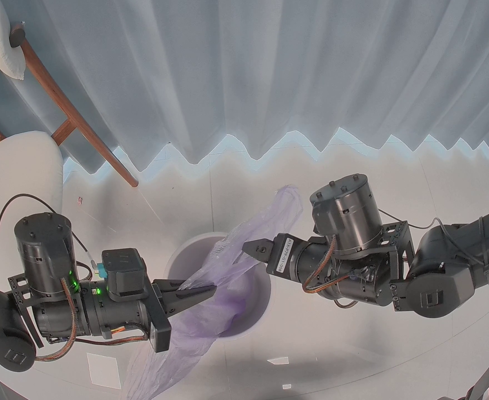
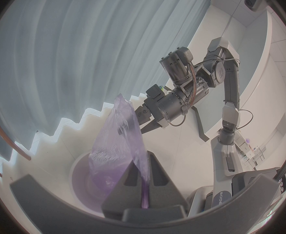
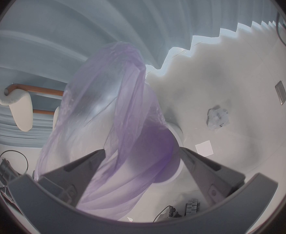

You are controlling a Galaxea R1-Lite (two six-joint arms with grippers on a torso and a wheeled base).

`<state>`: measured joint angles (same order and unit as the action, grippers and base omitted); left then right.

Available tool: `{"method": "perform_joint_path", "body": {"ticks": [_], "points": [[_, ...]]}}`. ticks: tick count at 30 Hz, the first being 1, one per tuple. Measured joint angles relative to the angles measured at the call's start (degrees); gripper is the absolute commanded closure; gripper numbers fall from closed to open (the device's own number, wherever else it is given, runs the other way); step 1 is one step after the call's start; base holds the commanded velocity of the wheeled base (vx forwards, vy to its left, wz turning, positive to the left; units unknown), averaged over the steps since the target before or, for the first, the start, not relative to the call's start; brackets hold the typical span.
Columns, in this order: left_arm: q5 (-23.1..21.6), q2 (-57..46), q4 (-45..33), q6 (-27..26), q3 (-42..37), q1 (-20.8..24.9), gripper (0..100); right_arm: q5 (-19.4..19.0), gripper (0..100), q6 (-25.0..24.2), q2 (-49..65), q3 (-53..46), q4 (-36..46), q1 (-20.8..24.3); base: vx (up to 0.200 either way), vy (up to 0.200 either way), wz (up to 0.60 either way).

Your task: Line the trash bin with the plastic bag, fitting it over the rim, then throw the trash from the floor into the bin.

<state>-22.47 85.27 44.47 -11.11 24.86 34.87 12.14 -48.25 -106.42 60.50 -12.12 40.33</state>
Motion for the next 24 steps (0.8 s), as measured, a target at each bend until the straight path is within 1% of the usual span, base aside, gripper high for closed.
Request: {"method": "perform_joint_path", "body": {"ticks": [13, 14, 19, 22, 24], "points": [[-0.27, -0.11, -0.22, 0.05, -0.59, 0.05, 100, 0.0, 100, -0.2, -0.77, 0.55, -0.55, 1.26, 0.0, 0.0, 0.0], [-0.33, -0.11, -0.22, 0.09, -0.69, 0.05, 0, -0.02, 100, -0.17, -0.74, 0.68, -0.66, 1.29, 0.0, 0.0, 0.0], [0.05, -0.18, 0.22, 1.21, -0.85, 0.0, 0, 0.0, 100, -0.35, -0.16, 0.85, -0.77, 1.05, 0.0, 0.0, 0.0], [0.72, -0.4, 0.17, 3.91, -0.91, -0.24, 0, 0.0, 100, -0.39, 0.45, 0.49, -0.77, 0.88, 0.0, 0.0, 0.0], [1.91, -0.82, 0.06, 7.09, -1.05, -0.46, 0, 0.0, 100, -0.41, 0.89, 0.16, -0.74, 0.83, 0.0, 0.0, 0.0]]}}
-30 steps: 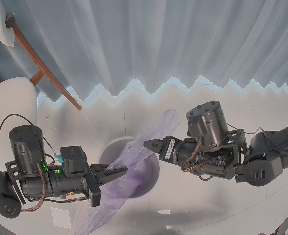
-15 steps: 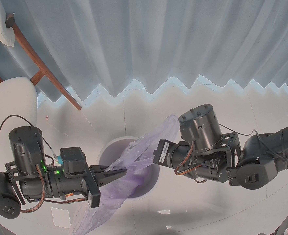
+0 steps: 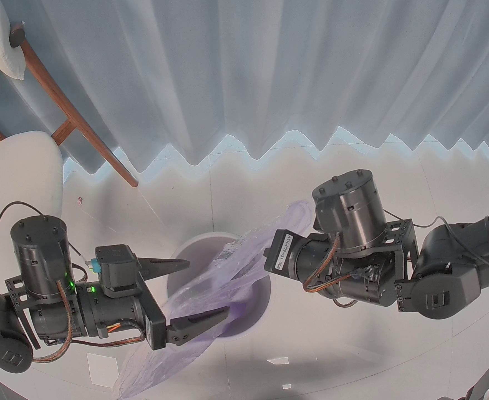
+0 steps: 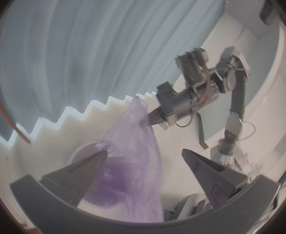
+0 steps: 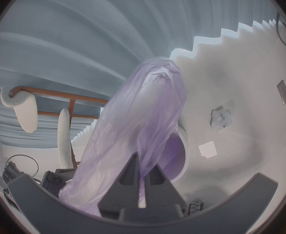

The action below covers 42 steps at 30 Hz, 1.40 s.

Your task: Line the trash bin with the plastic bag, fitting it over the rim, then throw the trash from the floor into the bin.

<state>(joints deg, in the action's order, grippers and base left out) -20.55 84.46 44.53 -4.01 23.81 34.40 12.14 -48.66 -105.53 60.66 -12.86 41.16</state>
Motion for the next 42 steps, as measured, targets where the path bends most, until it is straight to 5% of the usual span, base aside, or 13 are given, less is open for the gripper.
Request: {"method": "perform_joint_path", "body": {"ticks": [4, 10, 20, 42], "points": [[3.01, -1.71, -0.02, 7.86, -1.6, -0.23, 0, -0.02, 100, 0.02, 0.82, -0.52, -0.05, -0.17, 0.0, 0.0, 0.0], [3.86, -5.13, -0.02, 10.46, -8.51, -2.93, 0, -0.02, 100, 0.02, 1.45, -0.93, -0.05, -0.69, 0.0, 0.0, 0.0], [1.01, -10.95, -0.28, 10.87, -16.59, -9.35, 0, -0.02, 100, -0.02, 1.67, -1.18, 0.0, -1.17, 0.0, 0.0, 0.0], [1.18, -17.59, -4.08, 8.33, -21.7, -8.45, 0, -0.02, 100, 0.11, 1.27, -0.88, 0.02, -2.68, 0.0, 0.0, 0.0]]}}
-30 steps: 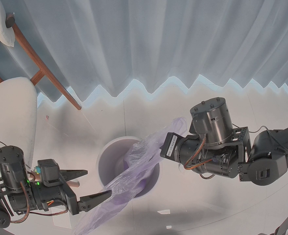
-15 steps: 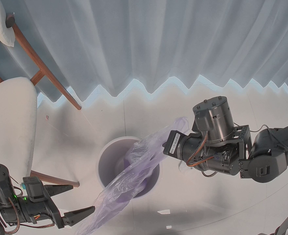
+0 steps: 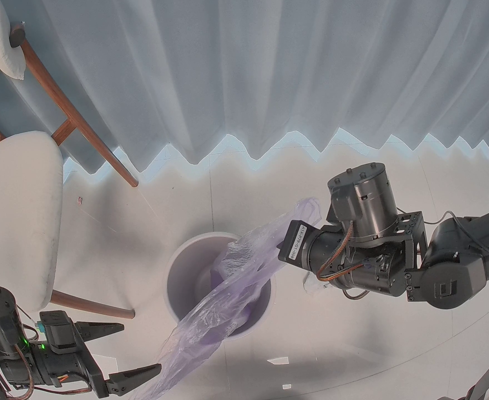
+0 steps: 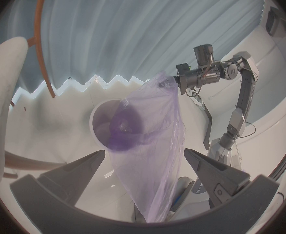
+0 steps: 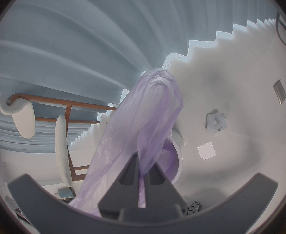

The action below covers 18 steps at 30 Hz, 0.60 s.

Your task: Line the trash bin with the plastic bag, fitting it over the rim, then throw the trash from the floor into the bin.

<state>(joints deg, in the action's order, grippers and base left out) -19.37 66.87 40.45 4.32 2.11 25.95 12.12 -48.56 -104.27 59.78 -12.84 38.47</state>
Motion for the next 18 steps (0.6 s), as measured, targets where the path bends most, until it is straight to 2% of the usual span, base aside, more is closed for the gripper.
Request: {"method": "perform_joint_path", "body": {"ticks": [7, 18], "points": [[0.02, 5.24, 0.57, -4.97, 2.71, 0.26, 0, 0.0, 100, 0.02, 0.07, 0.22, 0.01, -0.02, 0.0, 0.0, 0.0], [0.0, 9.07, 0.71, -5.33, 4.47, -1.73, 0, 0.02, 100, 0.09, 0.35, 0.27, 0.0, 0.0, 0.0, 0.0, 0.0]]}}
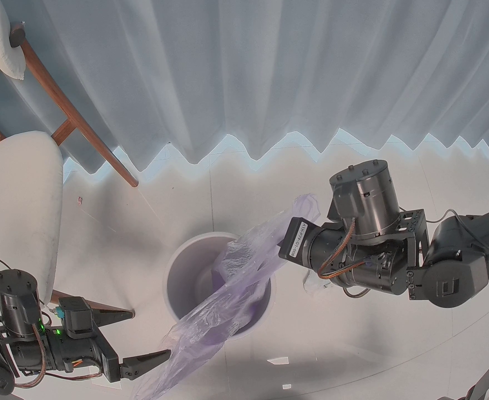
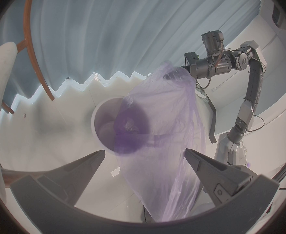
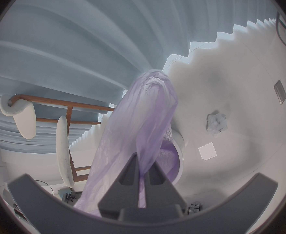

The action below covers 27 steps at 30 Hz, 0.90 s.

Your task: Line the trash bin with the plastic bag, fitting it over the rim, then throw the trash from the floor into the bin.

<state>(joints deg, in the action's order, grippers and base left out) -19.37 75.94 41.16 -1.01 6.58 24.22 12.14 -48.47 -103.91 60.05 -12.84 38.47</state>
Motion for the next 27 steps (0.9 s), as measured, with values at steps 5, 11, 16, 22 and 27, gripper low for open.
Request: {"method": "perform_joint_path", "body": {"ticks": [5, 11, 16, 22, 27], "points": [[-0.17, 1.02, -0.1, -0.1, 0.99, 1.16, 0, -0.02, 100, 0.05, -0.02, -0.05, -0.02, 0.0, 0.0, 0.0, 0.0], [-0.15, 2.49, -0.43, -0.9, 1.16, 3.85, 0, -0.02, 100, 0.06, -0.22, 0.11, 0.0, 0.0, 0.0, 0.0, 0.0], [-0.13, 5.13, -0.29, -3.83, 1.99, 4.24, 0, -0.02, 100, 0.11, -0.27, 0.2, 0.01, 0.0, 0.0, 0.0, 0.0], [-0.13, 8.52, -0.43, -5.99, 5.1, 4.33, 0, -0.02, 100, 0.06, -0.24, 0.23, 0.01, 0.0, 0.0, 0.0, 0.0], [-0.04, 11.0, -0.4, -6.86, 7.63, 5.53, 0, -0.02, 100, 0.06, -0.22, 0.23, 0.01, -0.05, 0.0, 0.0, 0.0]]}}
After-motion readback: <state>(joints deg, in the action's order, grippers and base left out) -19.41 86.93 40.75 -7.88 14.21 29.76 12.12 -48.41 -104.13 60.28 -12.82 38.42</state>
